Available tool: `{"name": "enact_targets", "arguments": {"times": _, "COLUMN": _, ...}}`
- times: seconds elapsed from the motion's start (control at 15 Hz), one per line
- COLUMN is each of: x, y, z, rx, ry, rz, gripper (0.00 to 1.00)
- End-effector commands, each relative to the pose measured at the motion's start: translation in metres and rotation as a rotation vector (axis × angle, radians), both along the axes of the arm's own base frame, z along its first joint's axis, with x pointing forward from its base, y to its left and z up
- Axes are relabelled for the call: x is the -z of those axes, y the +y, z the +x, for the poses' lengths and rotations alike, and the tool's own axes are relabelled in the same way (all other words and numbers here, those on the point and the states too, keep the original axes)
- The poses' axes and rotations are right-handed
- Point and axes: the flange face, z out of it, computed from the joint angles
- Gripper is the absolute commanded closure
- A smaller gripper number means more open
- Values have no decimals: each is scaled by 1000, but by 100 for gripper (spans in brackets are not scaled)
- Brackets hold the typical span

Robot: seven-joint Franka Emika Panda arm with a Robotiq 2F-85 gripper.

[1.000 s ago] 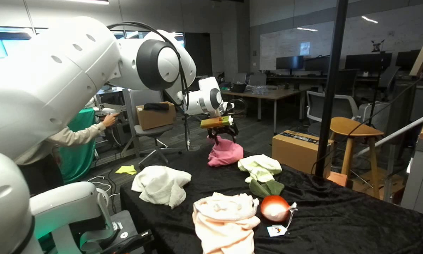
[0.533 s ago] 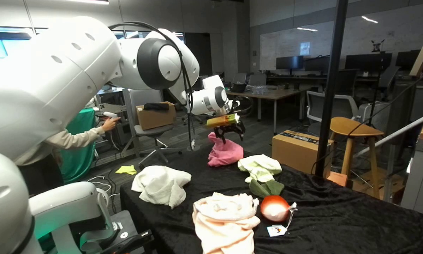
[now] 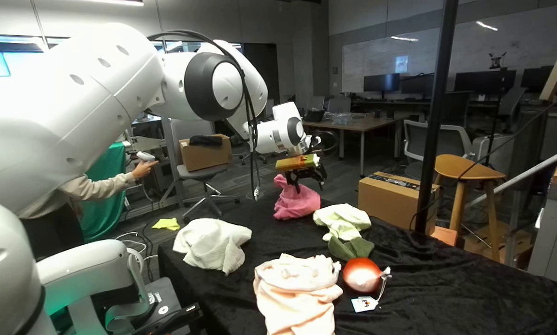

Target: Pile the things on the table on top of the peach shirt

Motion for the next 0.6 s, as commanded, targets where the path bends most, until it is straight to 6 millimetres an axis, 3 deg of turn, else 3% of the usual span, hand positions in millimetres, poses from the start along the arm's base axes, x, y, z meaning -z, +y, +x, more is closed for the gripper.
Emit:
{"name": "enact_targets", "arguments": {"times": 0.0, "x": 7, "y": -2, "z": 4, "rx": -11, "ry": 57, "rz": 58, "gripper": 0}}
{"name": "enact_targets", "arguments": {"times": 0.53, "x": 21, "y": 0, "z": -7, "rx": -102, "ry": 255, "rz": 209, "gripper": 0}}
